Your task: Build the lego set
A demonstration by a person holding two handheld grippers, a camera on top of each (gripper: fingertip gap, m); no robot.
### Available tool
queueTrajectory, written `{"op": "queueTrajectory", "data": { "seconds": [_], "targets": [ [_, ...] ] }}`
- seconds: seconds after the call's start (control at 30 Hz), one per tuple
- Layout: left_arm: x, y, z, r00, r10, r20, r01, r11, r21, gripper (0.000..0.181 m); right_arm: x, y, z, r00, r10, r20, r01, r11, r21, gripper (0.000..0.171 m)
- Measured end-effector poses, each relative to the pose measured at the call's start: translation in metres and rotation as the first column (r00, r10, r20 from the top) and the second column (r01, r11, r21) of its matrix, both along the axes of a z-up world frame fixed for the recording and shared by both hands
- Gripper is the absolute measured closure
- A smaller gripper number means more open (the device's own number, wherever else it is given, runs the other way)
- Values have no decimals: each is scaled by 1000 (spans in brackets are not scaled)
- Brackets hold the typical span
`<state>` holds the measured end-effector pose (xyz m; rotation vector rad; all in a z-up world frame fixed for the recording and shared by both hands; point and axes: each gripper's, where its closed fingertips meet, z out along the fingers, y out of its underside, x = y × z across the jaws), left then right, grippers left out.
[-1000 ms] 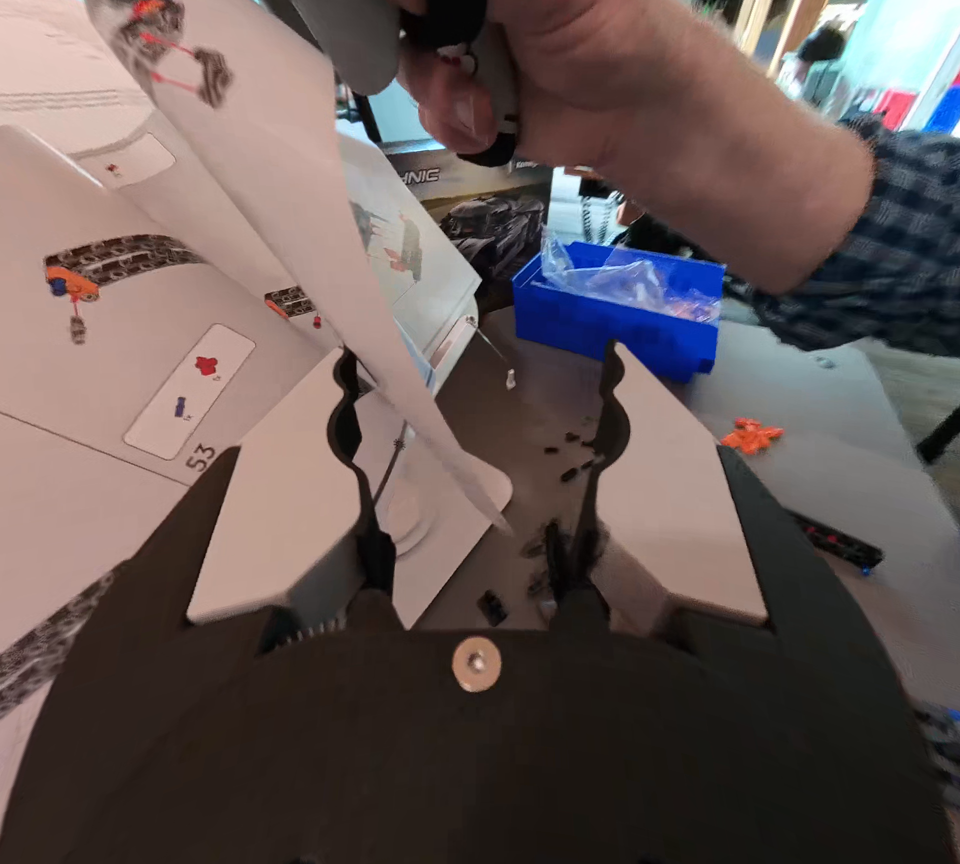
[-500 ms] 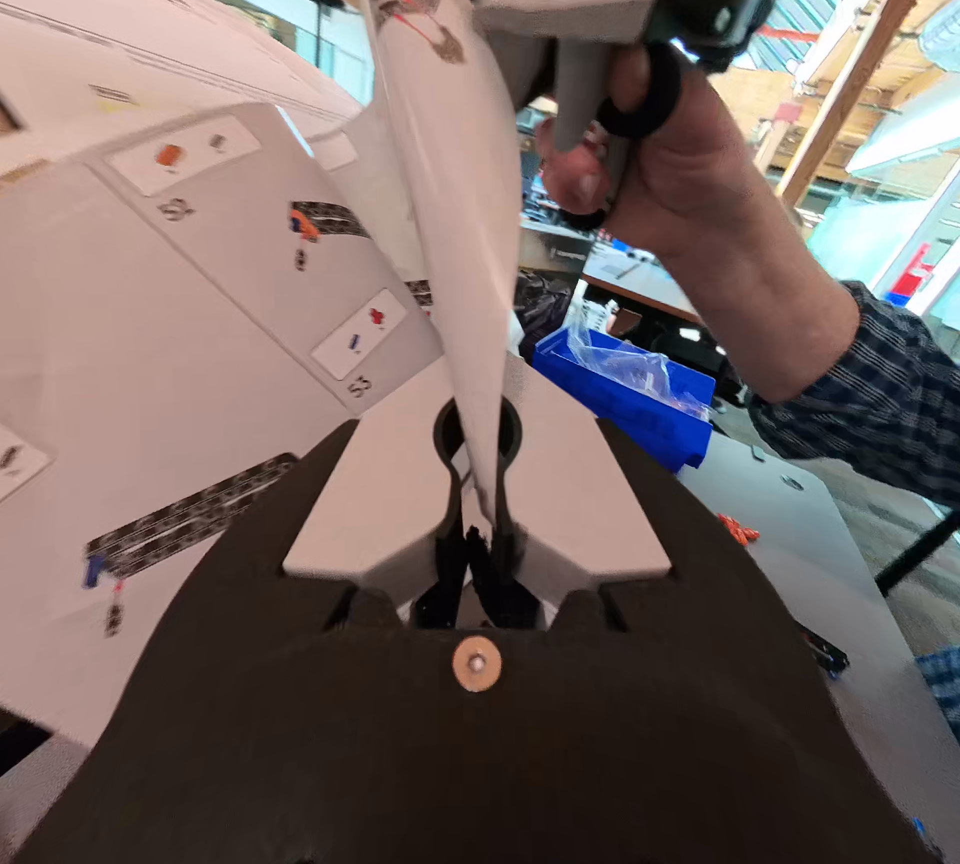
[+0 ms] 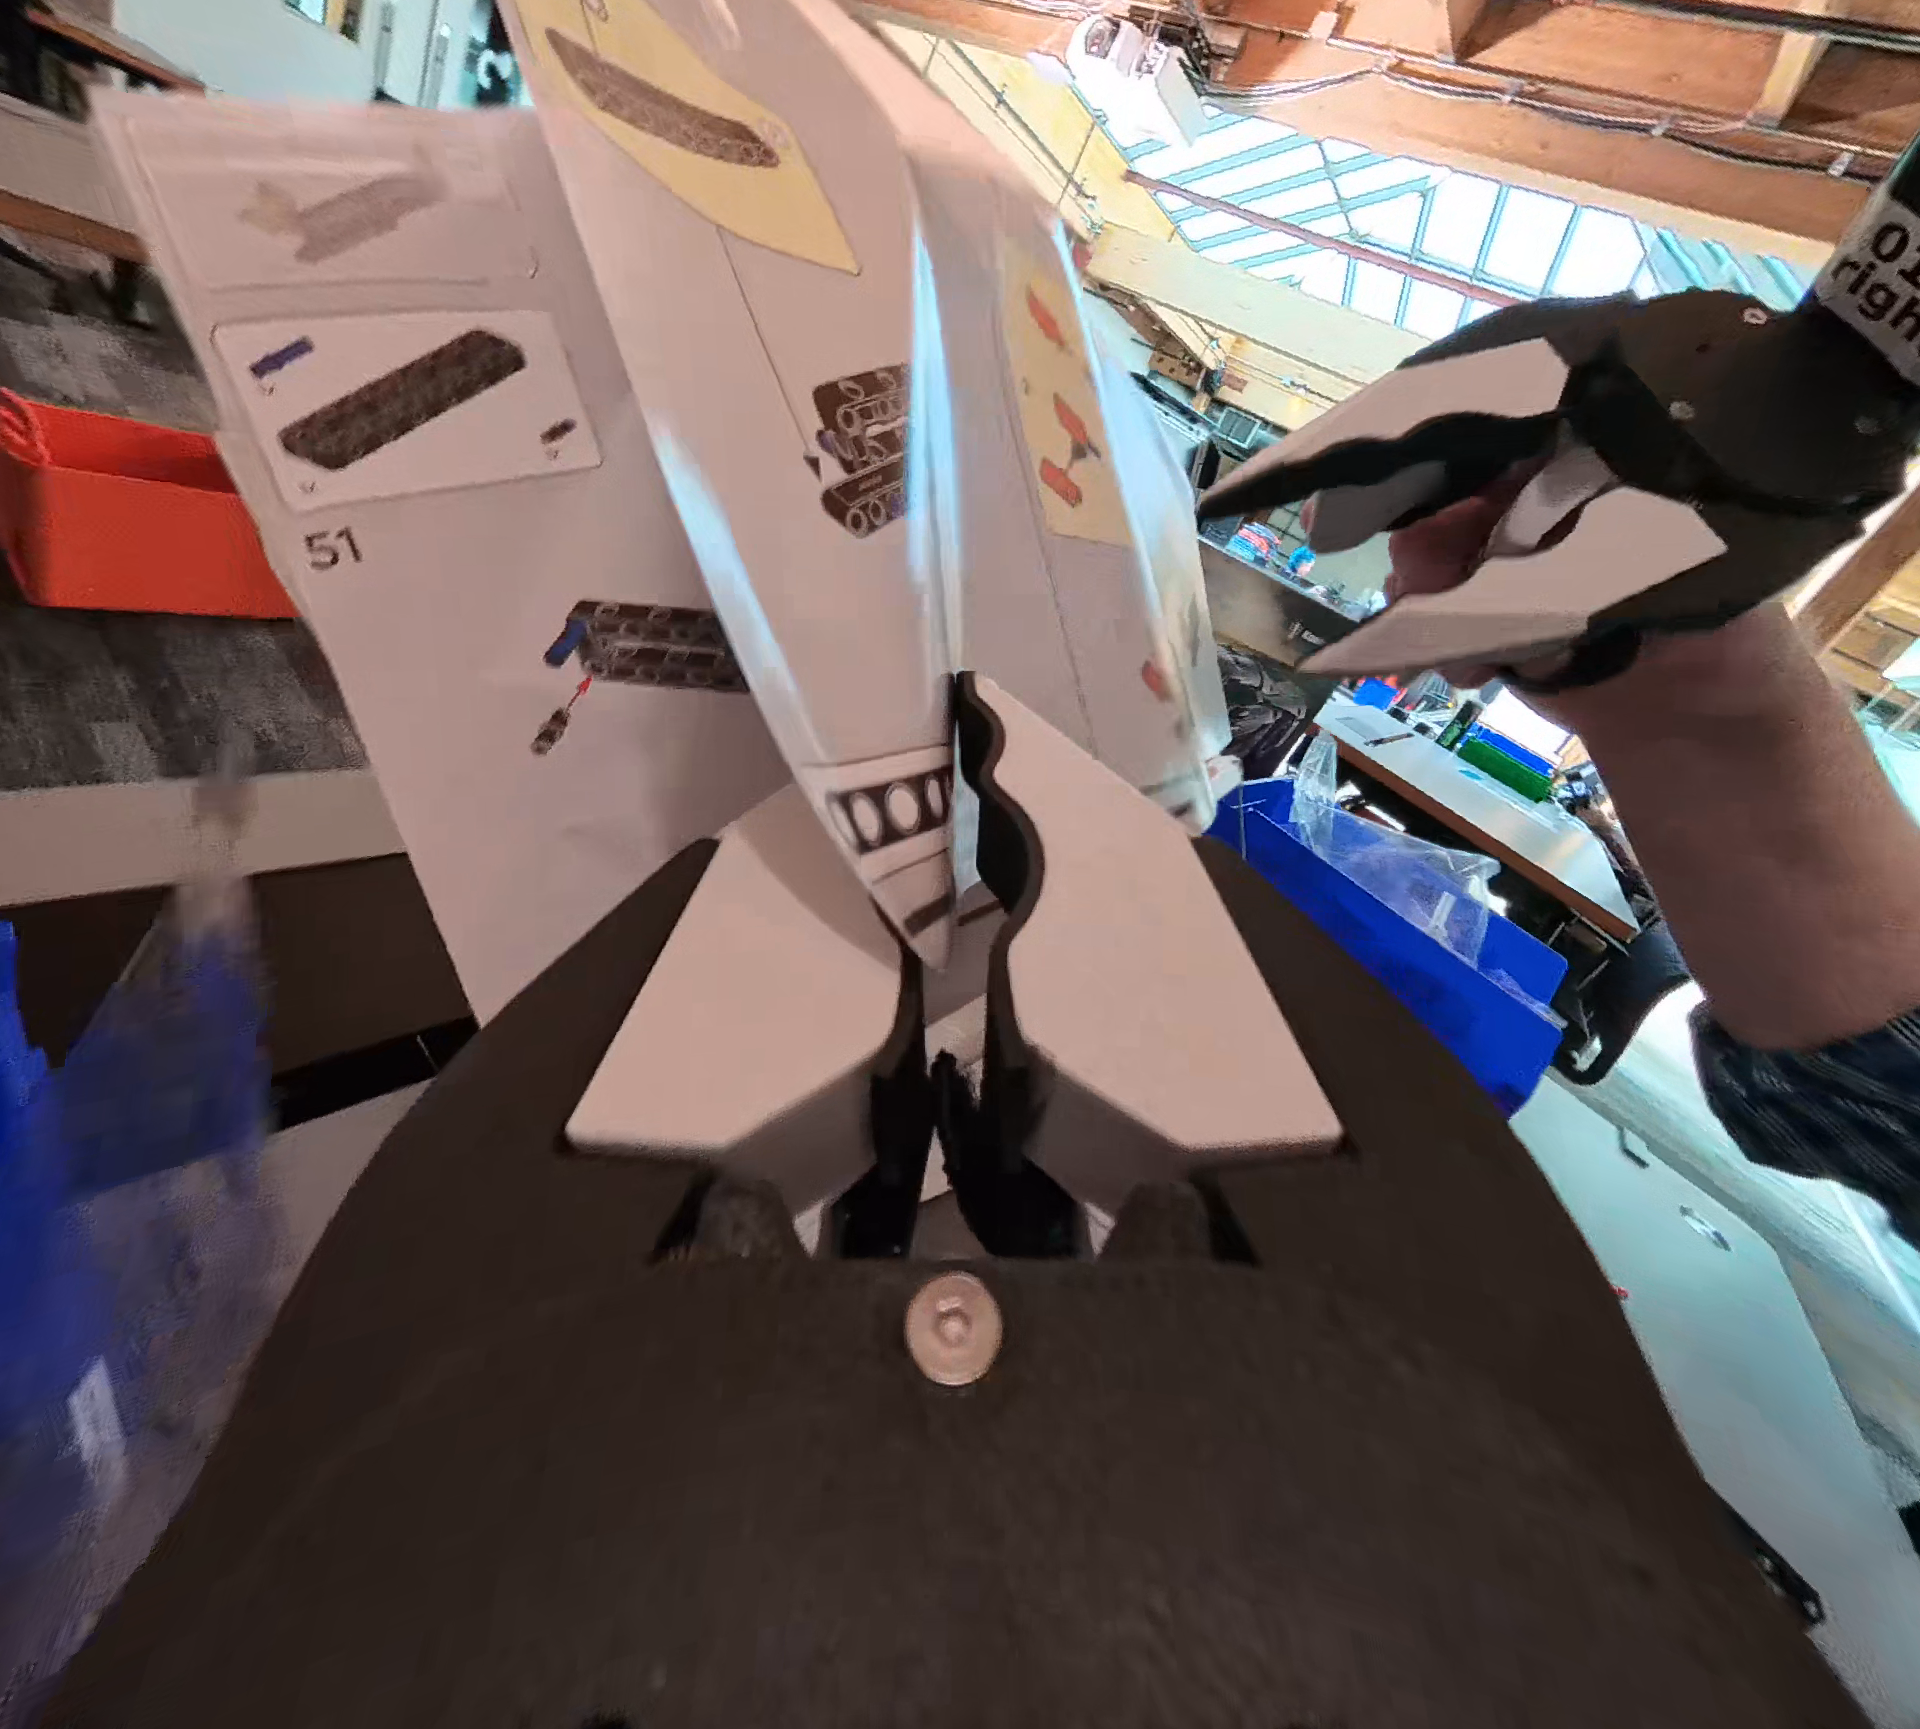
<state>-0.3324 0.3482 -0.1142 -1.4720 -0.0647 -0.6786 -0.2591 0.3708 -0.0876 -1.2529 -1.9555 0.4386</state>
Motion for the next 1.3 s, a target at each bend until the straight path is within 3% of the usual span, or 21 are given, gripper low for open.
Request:
{"op": "queueTrajectory", "data": {
  "seconds": [0.03,0.1,0.2,0.27,0.47,0.6,0.7,0.73,0.8,1.07,1.3],
  "targets": [
    [-2,2,-5,1000,10,14,-9,1000,-8,181,-3,2,-13,999,-9,38,9,1000,0,120],
    [-5,5,-12,999,21,35,-21,1000,-7,181,-9,3,-27,998,0,56,-2,999,44,119],
    [-8,9,-21,998,13,62,-13,1000,-9,181,-12,-19,-25,989,150,17,-150,970,192,136],
    [-9,12,-25,995,-1,95,1,1000,-2,181,-12,-37,-39,972,217,94,-234,944,232,136],
    [-8,13,-30,990,-43,135,42,999,13,181,-18,-40,-91,929,197,312,-305,887,347,143],
    [-6,14,-33,989,-45,142,46,999,-4,181,-22,-39,-109,905,209,371,-377,799,469,149],
    [-5,15,-35,989,-34,145,35,999,-4,181,-25,-26,-119,890,158,428,-415,669,616,157],
    [-5,16,-35,988,-32,151,33,999,-3,181,-27,-24,-119,891,154,427,-424,615,664,171],
    [-5,16,-36,986,-29,165,29,1000,1,181,-31,-26,-115,891,169,421,-439,557,705,171],
    [-6,19,-41,980,-32,195,27,999,31,181,-33,-42,-88,949,219,228,-302,842,447,171],
    [-7,20,-46,975,-36,221,30,999,28,181,-44,-24,-61,999,-11,-51,20,984,177,171]
  ]
}}
